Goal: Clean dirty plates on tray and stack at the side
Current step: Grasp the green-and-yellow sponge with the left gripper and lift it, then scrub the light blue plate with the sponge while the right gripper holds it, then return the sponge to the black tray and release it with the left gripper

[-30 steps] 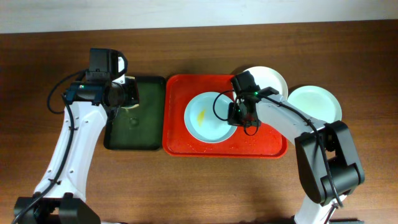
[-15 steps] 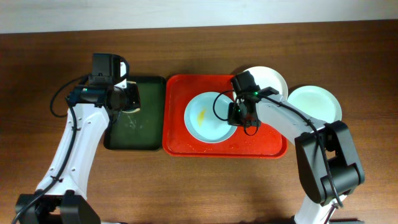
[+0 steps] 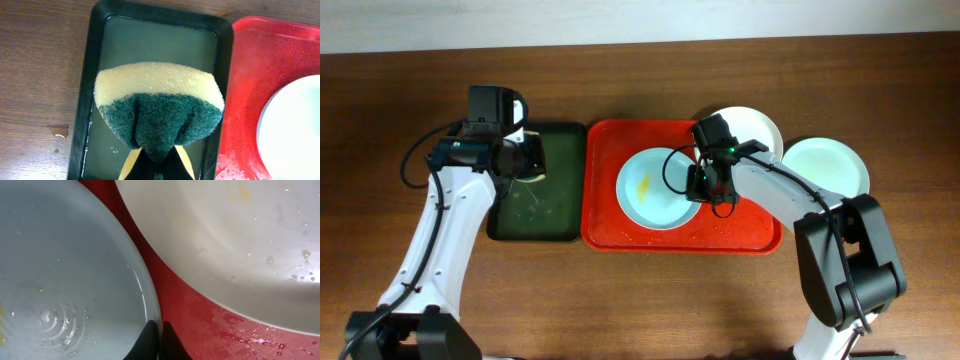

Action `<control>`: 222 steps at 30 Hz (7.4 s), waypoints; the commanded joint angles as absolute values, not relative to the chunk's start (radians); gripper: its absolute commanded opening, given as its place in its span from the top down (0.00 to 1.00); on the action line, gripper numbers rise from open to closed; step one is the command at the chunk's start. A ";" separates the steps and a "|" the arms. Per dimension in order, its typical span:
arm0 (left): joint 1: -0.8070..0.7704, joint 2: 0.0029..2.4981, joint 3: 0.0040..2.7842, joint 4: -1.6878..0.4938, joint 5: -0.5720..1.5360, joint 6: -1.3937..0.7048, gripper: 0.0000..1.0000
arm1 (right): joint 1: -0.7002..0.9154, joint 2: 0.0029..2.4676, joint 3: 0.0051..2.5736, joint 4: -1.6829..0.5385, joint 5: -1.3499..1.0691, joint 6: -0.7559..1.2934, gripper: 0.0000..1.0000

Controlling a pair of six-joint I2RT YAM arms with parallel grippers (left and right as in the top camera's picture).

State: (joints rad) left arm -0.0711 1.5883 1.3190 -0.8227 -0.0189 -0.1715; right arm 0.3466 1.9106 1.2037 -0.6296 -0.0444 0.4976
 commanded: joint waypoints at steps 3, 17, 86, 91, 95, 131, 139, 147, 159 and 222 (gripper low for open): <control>-0.069 1.595 1.313 -0.824 -0.023 -0.163 1.00 | 0.347 1.922 1.194 -0.631 -0.014 0.499 0.96; -0.074 1.660 1.210 -0.779 -0.015 -0.171 1.00 | 0.347 1.922 1.194 -0.623 -0.044 0.498 0.96; -0.434 2.000 1.611 -0.859 0.273 -0.258 1.00 | 0.347 1.922 1.194 -0.586 -0.192 0.472 0.96; -0.434 1.995 1.578 -0.904 0.149 -0.286 1.00 | 0.347 1.922 1.194 -0.586 -0.179 0.472 0.96; -0.434 1.999 1.519 -0.851 0.148 -0.303 1.00 | 0.347 1.922 1.194 -0.591 -0.180 0.472 0.96; -0.456 1.920 1.518 -0.851 0.184 -0.303 1.00 | 0.347 1.922 1.194 -0.586 -0.179 0.472 0.96; -0.482 2.034 1.489 -0.858 0.155 -0.335 1.00 | 0.347 1.922 1.194 -0.590 -0.180 0.472 0.96; -0.498 2.144 1.487 -0.860 0.252 -0.373 0.99 | 0.347 1.922 1.194 -0.590 -0.180 0.472 0.96; -0.486 2.148 1.551 -0.767 0.518 -0.294 1.00 | 0.347 1.922 1.194 -0.590 -0.180 0.472 0.96; -0.124 1.825 1.370 -0.938 -0.206 -0.274 1.00 | 0.347 1.922 1.194 -0.590 -0.180 0.472 0.96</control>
